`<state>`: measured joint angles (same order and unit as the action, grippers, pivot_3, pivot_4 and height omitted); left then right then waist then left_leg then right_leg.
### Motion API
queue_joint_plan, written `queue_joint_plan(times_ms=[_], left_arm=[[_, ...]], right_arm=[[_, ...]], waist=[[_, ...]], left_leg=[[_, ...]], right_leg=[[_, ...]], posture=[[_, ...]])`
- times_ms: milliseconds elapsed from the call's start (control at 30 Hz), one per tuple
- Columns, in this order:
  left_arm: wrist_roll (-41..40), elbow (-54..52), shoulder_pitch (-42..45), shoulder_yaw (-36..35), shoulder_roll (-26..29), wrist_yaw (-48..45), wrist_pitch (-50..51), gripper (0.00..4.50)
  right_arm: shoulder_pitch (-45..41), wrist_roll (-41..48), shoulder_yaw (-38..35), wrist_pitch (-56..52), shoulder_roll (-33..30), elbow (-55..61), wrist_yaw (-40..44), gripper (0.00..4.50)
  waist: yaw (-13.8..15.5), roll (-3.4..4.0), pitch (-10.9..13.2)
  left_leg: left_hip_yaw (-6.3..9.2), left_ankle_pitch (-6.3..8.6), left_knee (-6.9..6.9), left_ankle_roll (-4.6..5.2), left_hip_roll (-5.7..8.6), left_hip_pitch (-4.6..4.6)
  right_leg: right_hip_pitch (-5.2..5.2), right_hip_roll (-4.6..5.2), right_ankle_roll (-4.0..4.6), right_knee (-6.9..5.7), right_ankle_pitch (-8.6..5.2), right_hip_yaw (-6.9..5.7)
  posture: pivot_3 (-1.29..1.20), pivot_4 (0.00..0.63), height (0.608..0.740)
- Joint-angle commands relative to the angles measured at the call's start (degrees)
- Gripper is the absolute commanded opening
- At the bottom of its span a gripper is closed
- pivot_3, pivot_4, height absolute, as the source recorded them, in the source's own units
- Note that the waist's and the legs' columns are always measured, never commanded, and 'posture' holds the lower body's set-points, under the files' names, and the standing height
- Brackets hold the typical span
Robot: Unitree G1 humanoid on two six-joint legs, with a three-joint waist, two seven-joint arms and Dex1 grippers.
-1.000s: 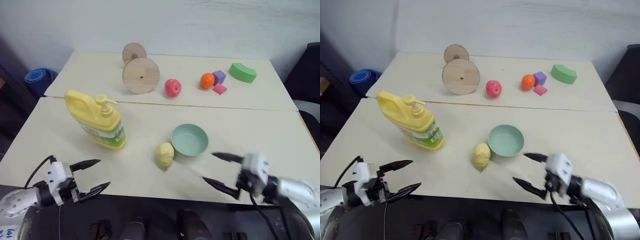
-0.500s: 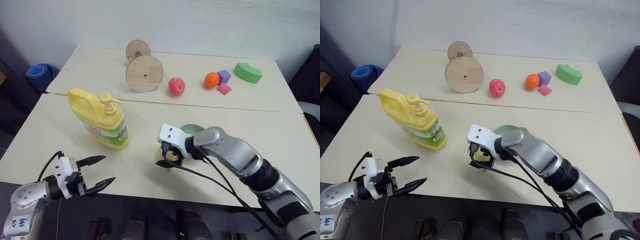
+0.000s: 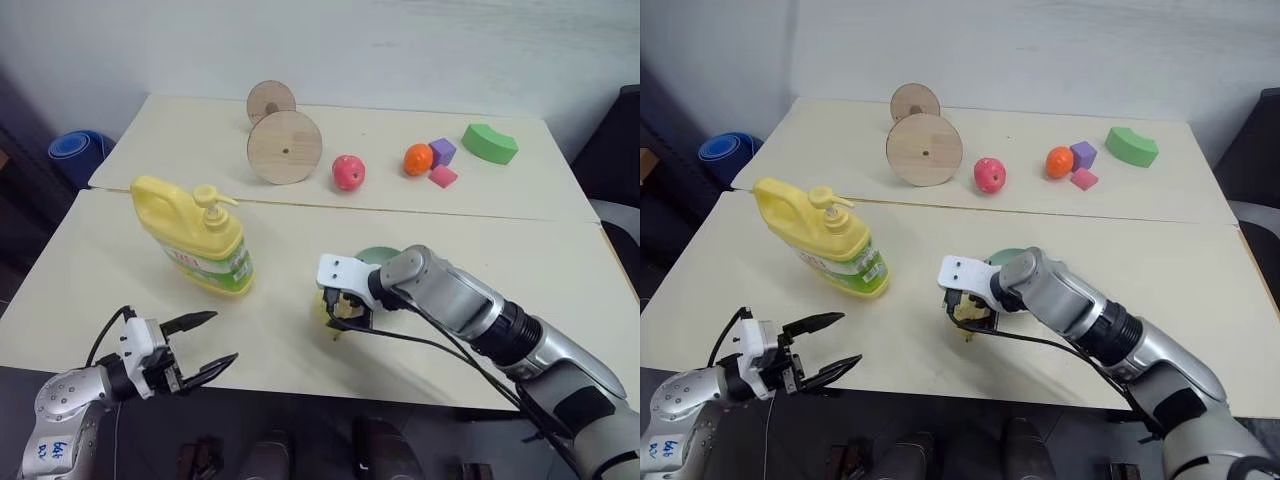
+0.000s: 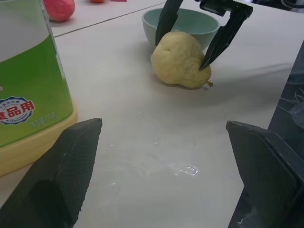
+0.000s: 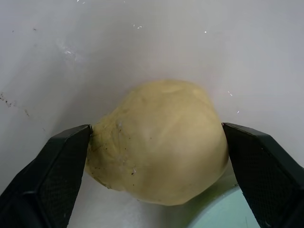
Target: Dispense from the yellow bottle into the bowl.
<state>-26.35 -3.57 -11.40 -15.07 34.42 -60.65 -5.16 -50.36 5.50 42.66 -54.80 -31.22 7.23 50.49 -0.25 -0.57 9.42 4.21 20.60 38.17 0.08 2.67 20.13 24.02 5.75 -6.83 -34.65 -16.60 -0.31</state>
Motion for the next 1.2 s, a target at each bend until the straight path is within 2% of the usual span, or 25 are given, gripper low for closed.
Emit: queue_joint_plan(times_ms=[33, 267, 367, 600, 867, 933, 1000, 1100, 1200], left_arm=[[0.37, 0.32, 0.55, -0.05, -0.29, 0.35, -1.45, 4.49], [0.42, 0.8, 1.47, 0.54, -0.45, 0.62, -1.76, 4.5], [0.51, 1.49, 1.99, 0.75, -0.33, 0.37, -1.95, 4.5], [1.01, 3.35, 4.09, 1.87, -0.45, -0.04, -2.38, 4.5], [-0.12, 1.31, 4.41, 2.29, -0.3, 0.69, -0.82, 4.5], [-3.57, -3.68, 3.69, 3.15, 0.87, -0.63, 3.64, 4.5], [-6.23, -8.29, 2.91, 3.98, 2.27, -2.03, 7.72, 4.5], [-10.06, -13.54, 3.88, 4.57, 3.41, -1.99, 13.13, 4.5], [-12.67, -15.7, 6.29, 5.12, 3.41, -1.27, 17.15, 4.5]], right_arm=[[-0.29, -1.55, 0.35, 1.25, 1.17, -1.25, 0.93, 4.32], [-0.06, -2.52, -1.16, 4.59, 3.01, -3.38, 2.73, 2.85], [-0.05, -0.6, -4.6, 4.41, 3.78, -2.21, 3.69, 2.85], [1.08, -0.8, -5.96, 8.24, 2.2, -1.89, 6.07, 2.85], [3.42, 11.22, -21.16, 10.15, 3.65, 5.95, 9.58, 2.85], [5.01, 17.22, -33.15, 7.69, -2.18, 7.77, 11.78, 2.85], [7.29, 19.77, -41.04, 6.73, -8.53, 7.4, 12.97, 2.85], [15.18, 15.22, -47.39, 12.4, -20.7, -0.14, 13.72, 2.85], [22.5, 11.78, -52.39, 22.17, -25.74, -12.94, 12.87, 2.85]], waist=[[-0.01, 0.0, 0.0], [-0.02, -0.01, -0.02], [-0.01, -0.01, -0.01], [-0.06, 0.0, 0.0], [-0.02, 0.02, 0.01], [0.31, 0.0, 0.02], [1.39, 0.04, 0.05], [2.18, 0.07, 0.05], [1.71, 0.05, 0.03]], left_leg=[[0.0, 0.0, 0.0, 0.0, 0.0, 0.0], [0.0, -0.01, 0.0, -0.01, 0.0, -0.01], [0.0, -0.01, 0.0, -0.01, 0.0, 0.0], [0.0, -0.01, 0.0, -0.02, 0.0, 0.03], [0.0, -0.01, -0.01, -0.03, -0.03, 0.06], [0.0, -0.01, -0.01, -0.03, -0.02, 0.08], [0.23, -0.01, 0.04, 0.04, 0.05, 0.17], [0.61, 0.06, 0.02, 0.23, 0.22, 0.15], [0.56, 0.1, -0.06, 0.34, 0.35, 0.12]], right_leg=[[0.0, 0.0, 0.0, 0.0, 0.0, 0.0], [0.0, -0.01, 0.0, -0.06, 0.0, -0.03], [0.0, 0.0, 0.0, -0.07, 0.0, -0.04], [0.03, -0.01, 0.0, -0.08, 0.0, -0.06], [0.06, -0.01, 0.0, -0.07, 0.0, -0.07], [0.06, 0.0, 0.0, -0.06, 0.0, -0.07], [-0.05, 0.14, 0.0, 0.08, 0.02, -0.06], [-0.47, 0.37, 0.03, 0.73, 0.03, -0.14], [-0.53, 0.5, 0.04, 0.77, 0.02, -0.24]], posture=[[0.0, 0.15, 0.74], [0.0, 0.15, 0.74], [0.0, 0.15, 0.74], [0.0, 0.15, 0.74], [0.0, 0.15, 0.74], [0.0, 0.15, 0.74], [0.0, 0.15, 0.74], [0.0, 0.15, 0.74], [0.0, 0.15, 0.74]])
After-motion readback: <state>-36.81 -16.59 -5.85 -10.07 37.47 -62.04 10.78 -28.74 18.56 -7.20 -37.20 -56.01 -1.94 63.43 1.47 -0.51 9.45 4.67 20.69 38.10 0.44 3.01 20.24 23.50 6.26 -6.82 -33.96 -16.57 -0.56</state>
